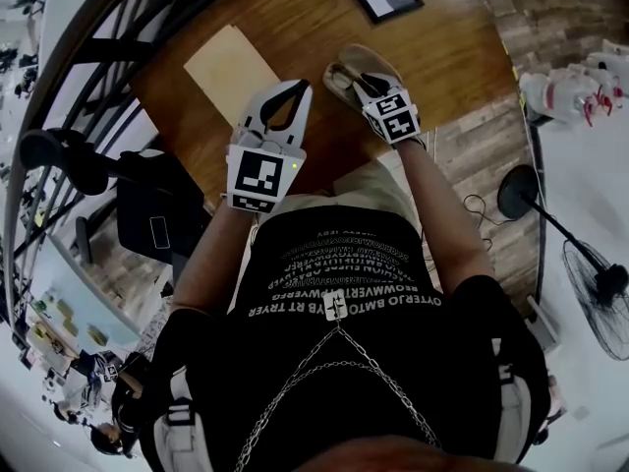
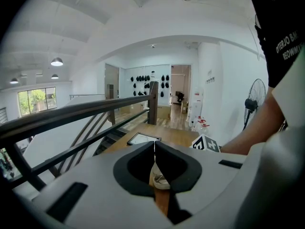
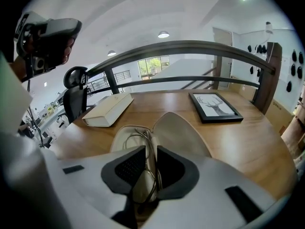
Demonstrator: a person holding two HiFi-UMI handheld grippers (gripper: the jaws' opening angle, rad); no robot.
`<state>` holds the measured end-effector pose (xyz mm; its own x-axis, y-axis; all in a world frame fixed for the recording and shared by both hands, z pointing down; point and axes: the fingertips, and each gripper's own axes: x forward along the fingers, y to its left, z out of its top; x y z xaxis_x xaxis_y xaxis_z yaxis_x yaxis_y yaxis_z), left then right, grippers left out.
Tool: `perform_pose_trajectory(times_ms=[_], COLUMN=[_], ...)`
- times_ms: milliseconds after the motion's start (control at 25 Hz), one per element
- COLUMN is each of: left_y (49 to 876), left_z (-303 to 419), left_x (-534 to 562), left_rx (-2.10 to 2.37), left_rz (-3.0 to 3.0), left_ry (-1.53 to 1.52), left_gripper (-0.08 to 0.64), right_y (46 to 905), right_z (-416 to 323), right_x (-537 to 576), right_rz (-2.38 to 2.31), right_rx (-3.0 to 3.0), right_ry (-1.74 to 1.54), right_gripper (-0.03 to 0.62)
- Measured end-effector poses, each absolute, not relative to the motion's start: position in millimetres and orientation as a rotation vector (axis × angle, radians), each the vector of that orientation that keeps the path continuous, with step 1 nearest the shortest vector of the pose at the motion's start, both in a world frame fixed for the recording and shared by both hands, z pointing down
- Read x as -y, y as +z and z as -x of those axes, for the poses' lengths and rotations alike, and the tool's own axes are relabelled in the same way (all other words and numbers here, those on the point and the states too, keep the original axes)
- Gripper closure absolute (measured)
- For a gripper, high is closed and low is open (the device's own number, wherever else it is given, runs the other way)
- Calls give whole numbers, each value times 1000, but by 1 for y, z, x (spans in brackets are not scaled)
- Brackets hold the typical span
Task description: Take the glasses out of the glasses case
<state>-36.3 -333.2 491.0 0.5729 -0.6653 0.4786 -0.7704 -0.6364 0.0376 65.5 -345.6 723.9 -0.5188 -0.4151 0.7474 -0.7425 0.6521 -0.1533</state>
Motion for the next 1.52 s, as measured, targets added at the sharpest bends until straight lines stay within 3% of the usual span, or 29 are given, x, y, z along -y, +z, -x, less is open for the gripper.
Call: perform_pose_trajectory(times_ms=[320, 720, 1520], left_y=[489, 480, 449], left_z=[37, 36, 28], left_x=[335, 335, 327], left_rx=[1216, 1236, 1261], left_rz=[-2556, -2565, -2628], left_ry=[608, 587, 542], left_gripper=[531, 531, 531], right_y=[742, 744, 650], right_z=[-64, -65, -71], right_x=[343, 345, 341], right_rz=[-859, -846, -987], right_rx=[2113, 2083, 2265], right_ry=[583, 595, 597], right_gripper=[514, 563, 565])
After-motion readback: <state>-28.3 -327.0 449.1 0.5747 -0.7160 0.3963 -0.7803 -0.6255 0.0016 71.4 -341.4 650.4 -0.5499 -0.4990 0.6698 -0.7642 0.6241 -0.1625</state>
